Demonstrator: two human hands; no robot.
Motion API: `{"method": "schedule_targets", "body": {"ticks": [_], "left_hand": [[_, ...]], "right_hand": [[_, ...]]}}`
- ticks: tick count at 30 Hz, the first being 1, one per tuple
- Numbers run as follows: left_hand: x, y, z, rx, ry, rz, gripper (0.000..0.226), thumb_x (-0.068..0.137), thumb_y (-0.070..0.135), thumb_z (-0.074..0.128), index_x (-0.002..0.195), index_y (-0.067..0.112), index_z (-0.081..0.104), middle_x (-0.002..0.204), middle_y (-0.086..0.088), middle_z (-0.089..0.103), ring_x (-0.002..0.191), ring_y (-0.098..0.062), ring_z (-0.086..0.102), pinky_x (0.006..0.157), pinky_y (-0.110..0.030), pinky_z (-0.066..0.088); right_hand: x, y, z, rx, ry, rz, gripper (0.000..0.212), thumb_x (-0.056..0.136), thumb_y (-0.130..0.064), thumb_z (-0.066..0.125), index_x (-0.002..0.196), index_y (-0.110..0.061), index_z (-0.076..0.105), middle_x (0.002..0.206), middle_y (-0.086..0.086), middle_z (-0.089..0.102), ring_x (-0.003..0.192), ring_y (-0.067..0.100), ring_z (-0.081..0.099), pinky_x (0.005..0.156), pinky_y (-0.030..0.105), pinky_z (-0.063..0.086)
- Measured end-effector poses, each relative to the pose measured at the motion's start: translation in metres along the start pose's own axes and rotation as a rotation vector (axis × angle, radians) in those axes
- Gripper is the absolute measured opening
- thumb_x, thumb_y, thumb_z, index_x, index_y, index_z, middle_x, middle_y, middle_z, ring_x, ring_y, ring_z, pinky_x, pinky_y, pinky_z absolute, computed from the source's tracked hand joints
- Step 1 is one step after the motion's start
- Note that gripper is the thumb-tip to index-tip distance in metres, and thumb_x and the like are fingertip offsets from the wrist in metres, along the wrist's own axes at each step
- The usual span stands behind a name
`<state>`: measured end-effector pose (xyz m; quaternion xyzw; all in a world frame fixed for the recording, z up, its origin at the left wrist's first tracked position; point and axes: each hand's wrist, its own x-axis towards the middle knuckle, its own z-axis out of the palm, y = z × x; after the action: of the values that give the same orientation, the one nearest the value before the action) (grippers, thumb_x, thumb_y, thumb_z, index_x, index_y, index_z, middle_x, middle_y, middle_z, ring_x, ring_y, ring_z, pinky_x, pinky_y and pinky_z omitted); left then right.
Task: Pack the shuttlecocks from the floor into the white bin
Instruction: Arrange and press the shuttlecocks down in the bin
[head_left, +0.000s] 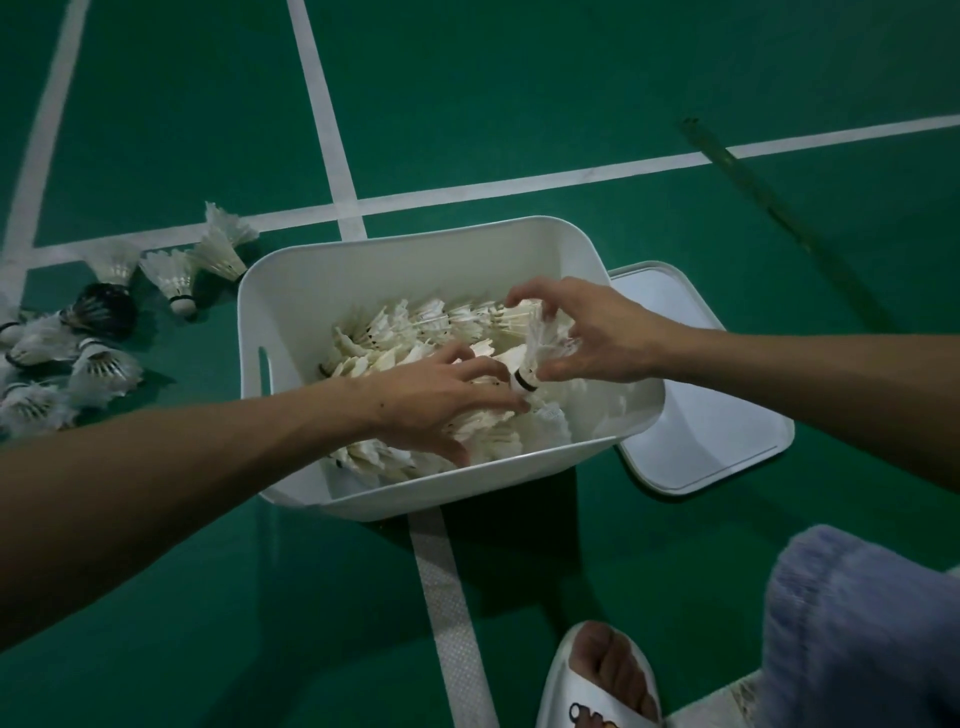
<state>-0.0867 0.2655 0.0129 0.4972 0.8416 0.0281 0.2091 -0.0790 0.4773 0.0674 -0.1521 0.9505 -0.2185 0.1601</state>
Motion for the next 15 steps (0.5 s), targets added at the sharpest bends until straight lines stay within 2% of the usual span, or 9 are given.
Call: {"method": "schedule_targets", "body": {"ticks": [3,7,9,13,15], "left_hand": [[0.001,-0.002,0.000,-0.002,0.004,-0.004,0.072,0.082,0.048,0.066,0.144,0.043,0.029,0.152,0.009,0.019,0.132,-0.021,0.015,0.108,-0.033,0.026],[-0.001,-0.005,0.000,-0.063,0.030,-0.002,0.072,0.078,0.049,0.070,0.140,0.044,0.033,0.151,0.010,0.024,0.131,-0.019,0.016,0.106,-0.031,0.026],[-0.003,-0.008,0.001,-0.081,0.044,0.020,0.073,0.077,0.050,0.070,0.140,0.045,0.033,0.150,0.010,0.026,0.130,-0.019,0.017,0.107,-0.034,0.028],[-0.007,-0.012,0.006,-0.037,0.070,0.072,0.076,0.076,0.055,0.068,0.141,0.044,0.030,0.150,0.011,0.026,0.131,-0.020,0.017,0.106,-0.033,0.030],[-0.008,-0.015,0.007,-0.012,0.062,0.083,0.081,0.073,0.058,0.069,0.142,0.045,0.028,0.151,0.012,0.023,0.132,-0.021,0.015,0.106,-0.032,0.028]], "right_hand": [[-0.002,0.000,0.000,-0.069,-0.027,0.021,0.043,0.076,-0.033,0.078,0.115,-0.032,0.061,0.113,-0.001,0.045,0.104,0.018,0.050,0.095,0.037,0.048],[-0.007,-0.001,-0.002,-0.045,-0.029,0.053,0.041,0.076,-0.024,0.074,0.114,-0.028,0.058,0.119,0.005,0.045,0.103,0.023,0.053,0.079,0.025,0.047],[-0.008,-0.001,-0.004,-0.038,-0.049,0.055,0.041,0.076,-0.019,0.073,0.112,-0.029,0.056,0.122,0.005,0.042,0.104,0.022,0.052,0.075,0.022,0.047],[-0.012,-0.005,-0.006,-0.071,-0.087,0.060,0.043,0.069,-0.019,0.081,0.106,-0.028,0.061,0.115,-0.003,0.050,0.101,0.016,0.051,0.092,0.037,0.051],[-0.014,-0.008,-0.005,-0.082,-0.112,0.065,0.045,0.067,-0.020,0.084,0.107,-0.024,0.065,0.111,-0.006,0.054,0.099,0.012,0.050,0.094,0.039,0.050]]}}
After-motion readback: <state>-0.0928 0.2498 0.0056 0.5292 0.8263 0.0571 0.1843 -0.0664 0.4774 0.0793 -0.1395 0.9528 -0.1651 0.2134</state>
